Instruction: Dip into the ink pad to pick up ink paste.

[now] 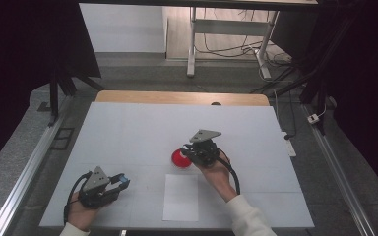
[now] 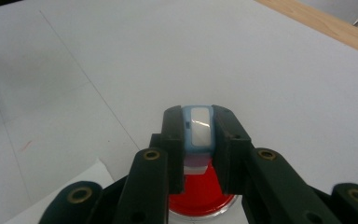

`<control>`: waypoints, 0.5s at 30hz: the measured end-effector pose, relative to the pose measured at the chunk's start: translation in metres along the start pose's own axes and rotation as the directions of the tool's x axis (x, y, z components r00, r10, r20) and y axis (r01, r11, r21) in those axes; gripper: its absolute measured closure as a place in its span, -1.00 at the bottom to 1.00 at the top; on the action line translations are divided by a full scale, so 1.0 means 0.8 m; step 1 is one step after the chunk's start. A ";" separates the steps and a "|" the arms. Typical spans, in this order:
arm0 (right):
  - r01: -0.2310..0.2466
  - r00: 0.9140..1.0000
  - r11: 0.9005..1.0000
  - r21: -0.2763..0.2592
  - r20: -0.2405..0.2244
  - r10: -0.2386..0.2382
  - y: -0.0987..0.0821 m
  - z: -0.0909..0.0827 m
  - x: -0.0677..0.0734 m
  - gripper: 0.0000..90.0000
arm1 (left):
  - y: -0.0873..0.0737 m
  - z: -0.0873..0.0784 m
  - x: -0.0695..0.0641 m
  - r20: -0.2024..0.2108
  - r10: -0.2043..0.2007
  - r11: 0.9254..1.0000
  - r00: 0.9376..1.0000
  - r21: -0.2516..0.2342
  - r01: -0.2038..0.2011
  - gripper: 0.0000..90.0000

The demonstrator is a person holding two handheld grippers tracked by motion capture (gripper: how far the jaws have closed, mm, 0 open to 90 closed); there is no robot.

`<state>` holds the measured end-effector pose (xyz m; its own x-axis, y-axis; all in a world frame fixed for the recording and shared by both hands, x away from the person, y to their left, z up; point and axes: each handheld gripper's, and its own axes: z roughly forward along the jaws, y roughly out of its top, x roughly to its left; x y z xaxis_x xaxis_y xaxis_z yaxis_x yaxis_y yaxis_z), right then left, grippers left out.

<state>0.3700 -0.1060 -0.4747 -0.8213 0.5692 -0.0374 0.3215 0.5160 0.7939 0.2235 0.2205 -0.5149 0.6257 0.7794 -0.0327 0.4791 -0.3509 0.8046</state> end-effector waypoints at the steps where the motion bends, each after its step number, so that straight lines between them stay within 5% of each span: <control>1: -0.006 1.000 1.000 -0.007 -0.004 0.006 0.000 -0.001 -0.001 0.67 | 0.000 0.000 0.000 0.000 -0.001 1.000 1.000 0.000 0.001 0.44; 15: -0.025 1.000 0.999 -0.030 -0.019 0.025 0.001 -0.008 -0.002 0.67 | 0.000 0.000 0.001 -0.002 0.000 1.000 1.000 0.000 0.000 0.44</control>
<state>0.3686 -0.1106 -0.4700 -0.8221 0.5693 -0.0058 0.3279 0.4817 0.8127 0.2237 0.2210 -0.5148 0.6242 0.7806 -0.0316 0.4793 -0.3507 0.8046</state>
